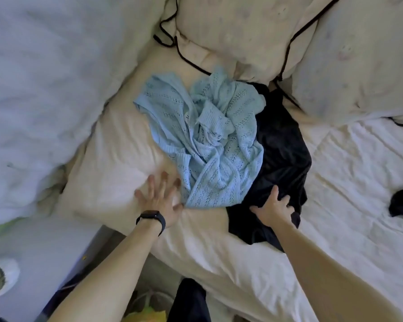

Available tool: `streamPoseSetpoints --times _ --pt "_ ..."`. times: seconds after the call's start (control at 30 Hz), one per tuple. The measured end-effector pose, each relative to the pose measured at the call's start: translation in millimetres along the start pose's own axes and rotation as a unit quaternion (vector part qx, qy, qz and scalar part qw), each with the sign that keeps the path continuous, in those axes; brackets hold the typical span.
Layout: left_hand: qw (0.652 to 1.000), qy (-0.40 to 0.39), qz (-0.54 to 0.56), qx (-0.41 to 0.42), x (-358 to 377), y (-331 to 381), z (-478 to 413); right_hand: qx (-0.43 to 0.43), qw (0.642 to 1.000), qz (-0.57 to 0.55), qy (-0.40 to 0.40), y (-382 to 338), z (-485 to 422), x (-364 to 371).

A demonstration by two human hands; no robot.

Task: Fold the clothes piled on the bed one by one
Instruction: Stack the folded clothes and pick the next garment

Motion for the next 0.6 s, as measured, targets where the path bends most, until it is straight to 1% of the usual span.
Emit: streamPoseSetpoints --times 0.03,0.1,0.2,0.27,0.3,0.37,0.4,0.47,0.53,0.57,0.6 --pt "1.0 0.009 -0.01 0.0 6.1 -0.2 -1.7 0.0 1.0 0.005 0.03 2.2 -3.1 4.4" --pt "1.0 0.019 -0.02 0.002 11.6 0.1 -0.6 -0.027 0.996 0.022 0.076 6.7 -4.6 4.5" --pt "0.999 0.0 -0.038 0.006 1.7 0.7 6.4 -0.07 0.993 0.006 0.093 21.3 6.5 -15.7" --pt "0.999 -0.037 -0.034 0.007 -17.0 1.1 14.0 -0.046 0.99 -0.082 0.101 35.1 30.0 -45.8" --pt "0.999 -0.047 -0.021 0.007 -28.6 3.0 19.5 -0.029 0.981 -0.147 0.122 44.9 45.4 -65.0" --pt "0.999 -0.045 0.017 0.007 -52.3 11.5 36.1 -0.022 0.945 -0.274 0.179 68.1 81.0 -109.5" --pt "0.999 -0.035 0.035 0.008 -63.4 18.6 46.7 -0.037 0.925 -0.319 0.201 80.6 102.0 -132.3" --pt "0.999 -0.011 0.041 0.025 -82.0 35.2 65.3 -0.079 0.898 -0.365 0.234 97.7 138.6 -170.8" --pt "0.996 0.03 0.044 0.076 -112.2 70.0 91.4 -0.132 0.869 -0.401 0.259 112.3 185.5 -212.0" --pt "0.992 0.049 0.059 0.103 -128.7 89.0 105.8 -0.157 0.85 -0.427 0.266 115.1 205.7 -229.2" --pt "0.983 0.082 0.076 0.145 -147.7 116.0 128.2 -0.181 0.821 -0.465 0.276 124.1 232.9 -248.0"
Point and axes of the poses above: each hand's wrist, its own z-axis away from the middle knuckle, its own x-axis out of the palm, y = z × x, the point moved 2 cm from there along -z, towards the middle knuckle, and after that the axes turned 5 degrees about -z, right-handed, at the moved point
